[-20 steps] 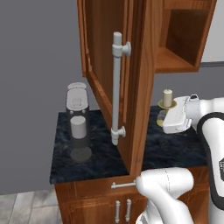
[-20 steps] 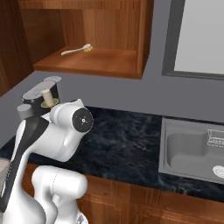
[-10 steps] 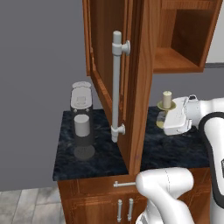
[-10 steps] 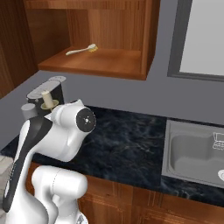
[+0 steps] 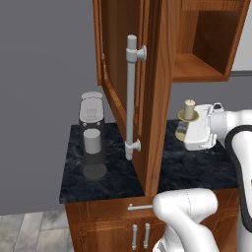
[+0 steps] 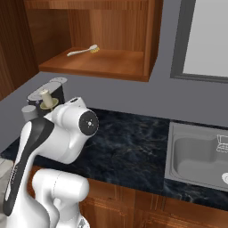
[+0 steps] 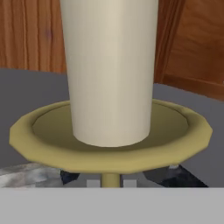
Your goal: Pick the candle and candle from the dining table and place them in the open cabinet. Close the cabinet after placing the objects.
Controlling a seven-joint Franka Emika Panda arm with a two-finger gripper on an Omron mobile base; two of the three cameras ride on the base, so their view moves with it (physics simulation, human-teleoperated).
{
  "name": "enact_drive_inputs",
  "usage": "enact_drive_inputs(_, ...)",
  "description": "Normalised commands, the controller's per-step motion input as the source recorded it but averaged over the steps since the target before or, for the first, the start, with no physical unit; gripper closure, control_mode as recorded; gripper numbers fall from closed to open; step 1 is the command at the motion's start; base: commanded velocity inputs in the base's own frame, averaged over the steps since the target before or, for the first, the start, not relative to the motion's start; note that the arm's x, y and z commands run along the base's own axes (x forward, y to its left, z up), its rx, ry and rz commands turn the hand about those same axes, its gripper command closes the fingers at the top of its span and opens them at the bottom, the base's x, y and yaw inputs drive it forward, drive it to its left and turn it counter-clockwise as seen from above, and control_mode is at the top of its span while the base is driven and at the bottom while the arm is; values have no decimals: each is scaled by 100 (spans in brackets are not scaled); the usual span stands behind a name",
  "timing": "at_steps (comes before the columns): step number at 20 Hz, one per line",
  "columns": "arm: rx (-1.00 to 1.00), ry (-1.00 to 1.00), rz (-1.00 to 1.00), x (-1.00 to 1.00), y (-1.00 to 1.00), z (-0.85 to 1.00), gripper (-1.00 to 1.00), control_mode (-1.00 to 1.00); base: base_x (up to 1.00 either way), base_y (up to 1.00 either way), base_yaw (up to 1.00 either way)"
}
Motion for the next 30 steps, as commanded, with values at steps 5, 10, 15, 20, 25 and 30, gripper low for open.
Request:
enact_drive_inputs(5,6,-1,0,0,14,45,100,-100,0,0,0)
enact_drive_inputs(10,4,-1,-1,0,1,52,100,-100,0,0,0)
enact_drive_inputs(15,0,-8,-6,0,0,53,100,-100,0,0,0)
enact_drive_inputs(20,0,-8,-7,0,0,35,100,-100,0,0,0)
enact_drive_inputs(25,0,-3,-2,9,0,20,100,-100,0,0,0)
enact_drive_inputs(30,0,0,0,31,0,8,100,-100,0,0,0)
